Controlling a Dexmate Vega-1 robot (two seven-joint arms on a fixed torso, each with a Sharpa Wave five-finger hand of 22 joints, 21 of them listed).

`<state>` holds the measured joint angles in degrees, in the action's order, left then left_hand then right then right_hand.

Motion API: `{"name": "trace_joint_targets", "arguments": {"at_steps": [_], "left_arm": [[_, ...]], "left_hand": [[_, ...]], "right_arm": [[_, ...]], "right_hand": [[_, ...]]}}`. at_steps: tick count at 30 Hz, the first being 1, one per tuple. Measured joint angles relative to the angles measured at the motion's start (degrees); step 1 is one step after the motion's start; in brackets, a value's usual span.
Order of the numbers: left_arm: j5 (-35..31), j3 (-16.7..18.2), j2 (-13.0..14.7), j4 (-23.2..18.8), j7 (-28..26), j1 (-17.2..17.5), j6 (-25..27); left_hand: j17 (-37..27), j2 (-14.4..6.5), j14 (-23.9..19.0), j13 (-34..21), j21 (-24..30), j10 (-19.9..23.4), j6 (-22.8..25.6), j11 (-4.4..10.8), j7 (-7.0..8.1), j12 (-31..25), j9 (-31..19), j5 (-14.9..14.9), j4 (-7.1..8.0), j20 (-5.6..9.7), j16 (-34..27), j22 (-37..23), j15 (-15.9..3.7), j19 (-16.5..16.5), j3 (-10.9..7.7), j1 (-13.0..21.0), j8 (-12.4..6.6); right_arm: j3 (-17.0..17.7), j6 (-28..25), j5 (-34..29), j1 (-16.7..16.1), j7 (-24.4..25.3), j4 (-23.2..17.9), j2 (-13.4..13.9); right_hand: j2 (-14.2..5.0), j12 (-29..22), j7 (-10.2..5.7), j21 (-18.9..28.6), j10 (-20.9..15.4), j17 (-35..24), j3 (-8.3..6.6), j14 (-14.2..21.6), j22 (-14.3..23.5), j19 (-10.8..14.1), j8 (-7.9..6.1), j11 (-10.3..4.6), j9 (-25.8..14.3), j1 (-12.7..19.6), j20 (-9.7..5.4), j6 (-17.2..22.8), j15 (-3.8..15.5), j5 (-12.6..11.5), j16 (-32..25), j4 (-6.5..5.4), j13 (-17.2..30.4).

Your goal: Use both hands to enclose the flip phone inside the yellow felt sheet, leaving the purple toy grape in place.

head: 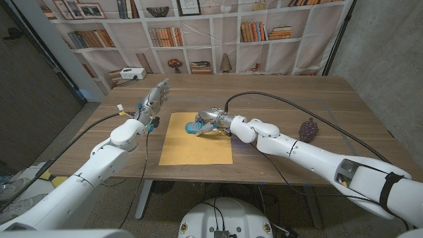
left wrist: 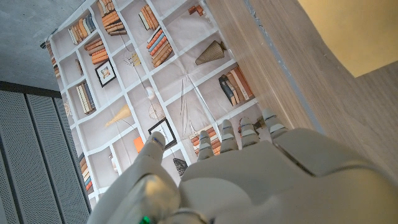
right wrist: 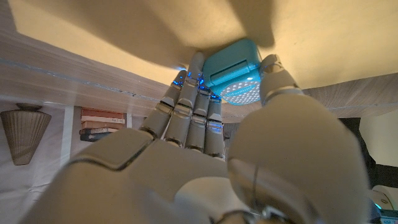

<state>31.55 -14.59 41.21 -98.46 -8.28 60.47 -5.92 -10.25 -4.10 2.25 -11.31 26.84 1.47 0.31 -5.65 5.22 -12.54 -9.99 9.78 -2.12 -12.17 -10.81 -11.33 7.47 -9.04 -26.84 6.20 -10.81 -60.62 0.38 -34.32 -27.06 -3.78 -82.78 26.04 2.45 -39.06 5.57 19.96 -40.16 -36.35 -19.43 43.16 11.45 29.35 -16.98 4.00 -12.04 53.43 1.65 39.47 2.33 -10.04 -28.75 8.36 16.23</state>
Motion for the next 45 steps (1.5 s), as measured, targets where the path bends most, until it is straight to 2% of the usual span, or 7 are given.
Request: {"name": "trace_joint_targets", "arguments": {"at_steps": [6,8,14,18,32,39,45], "left_arm": [[0.0,-0.1,-0.1,0.0,0.0,-0.1,-0.1],[0.0,-0.2,-0.1,0.0,0.0,-0.2,-0.1],[-0.1,-0.4,-0.1,0.0,0.1,-0.4,-0.1],[-0.2,-0.5,-0.1,0.0,0.2,-0.7,-0.1],[-0.3,-1.1,-0.2,0.1,0.5,-1.4,0.8],[-0.3,-1.5,-0.5,0.5,0.5,-1.9,1.1],[-0.3,-2.0,-0.9,1.0,0.8,-2.7,1.3]], "left_hand": [[0.0,0.2,0.2,0.0,-0.4,0.0,0.0,0.0,0.0,0.0,0.0,0.0,0.0,0.0,0.0,0.0,-0.21,0.0,0.0,-0.2,0.0],[0.0,0.2,0.2,0.0,-0.4,0.0,0.0,0.0,0.0,0.0,0.0,0.0,0.0,0.0,0.0,0.0,-0.21,0.0,0.0,-0.2,0.0],[0.0,0.0,0.3,0.0,-0.4,0.0,0.0,0.0,0.0,0.0,0.0,0.0,0.0,0.0,0.0,0.0,-0.08,0.0,0.0,-0.5,0.0],[0.0,0.0,0.5,0.0,-0.4,0.0,0.0,0.0,0.0,0.0,0.0,0.0,0.0,0.0,0.0,0.0,0.11,0.0,0.0,-0.5,0.0],[0.0,0.0,0.5,0.0,-0.4,0.0,0.0,0.0,0.0,0.0,0.0,0.0,0.0,0.0,0.0,0.0,0.11,0.0,0.0,-0.5,0.0],[0.0,0.0,0.5,0.0,-0.4,-0.2,0.0,0.22,0.0,0.0,0.0,0.2,0.0,0.0,0.0,0.0,0.11,0.0,0.0,-0.4,0.0],[0.0,0.0,0.5,0.0,-0.4,-0.2,0.0,0.21,0.0,0.0,0.0,0.4,0.0,0.0,0.0,0.0,0.1,0.0,0.0,-0.4,0.0]], "right_arm": [[0.1,-1.0,1.1,0.7,-3.4,-0.9,1.0],[0.1,-1.3,2.1,0.7,-5.0,-0.9,1.0],[1.5,-0.9,6.3,1.1,-8.0,-1.1,1.8],[3.4,0.4,10.1,0.6,-8.3,-0.3,2.1],[8.5,3.0,18.0,-3.0,-0.9,1.7,1.2],[11.2,6.7,21.4,-4.6,4.2,4.0,0.2],[12.5,6.5,20.9,-5.3,7.5,4.4,0.3]], "right_hand": [[-1.65,4.8,-5.32,-1.3,3.4,1.9,2.14,-7.4,-0.3,-3.0,4.26,-3.32,0.7,-1.6,2.1,-1.8,1.57,-0.9,5.5,-2.69,1.0],[-3.02,6.2,-6.44,-1.9,5.6,4.7,3.46,-9.4,-0.3,-4.3,5.42,-3.1,0.7,-2.9,2.85,-3.0,1.05,-1.3,7.0,-4.01,0.2],[-3.62,8.0,-6.98,-3.0,8.9,5.2,6.89,-11.9,-0.4,-6.4,6.0,-1.63,0.4,-11.0,4.11,-4.0,0.53,-1.9,8.7,-7.38,-0.8],[-5.2,8.4,-5.87,-3.2,9.8,4.9,6.36,-12.1,-0.4,-6.8,6.04,-0.71,0.4,-12.6,4.26,-5.6,0.58,-2.3,8.9,-8.6,-0.9],[-12.33,12.9,-8.17,-3.2,19.9,3.8,1.1,-14.0,-0.3,-5.9,7.06,-3.04,0.5,-6.7,2.43,-16.9,0.53,-1.2,9.3,-4.51,-1.3],[-12.36,14.7,-8.96,-2.6,23.6,4.7,1.21,-16.1,-0.1,-4.8,6.93,-4.1,0.1,-6.7,1.73,-20.3,0.46,-0.5,11.2,-4.89,-1.3],[-11.82,15.6,-9.25,-2.3,25.0,5.0,0.1,-17.4,-0.1,-4.8,6.55,-4.19,0.1,-6.1,1.73,-20.6,0.31,-0.5,12.2,-2.84,-1.6]]}}
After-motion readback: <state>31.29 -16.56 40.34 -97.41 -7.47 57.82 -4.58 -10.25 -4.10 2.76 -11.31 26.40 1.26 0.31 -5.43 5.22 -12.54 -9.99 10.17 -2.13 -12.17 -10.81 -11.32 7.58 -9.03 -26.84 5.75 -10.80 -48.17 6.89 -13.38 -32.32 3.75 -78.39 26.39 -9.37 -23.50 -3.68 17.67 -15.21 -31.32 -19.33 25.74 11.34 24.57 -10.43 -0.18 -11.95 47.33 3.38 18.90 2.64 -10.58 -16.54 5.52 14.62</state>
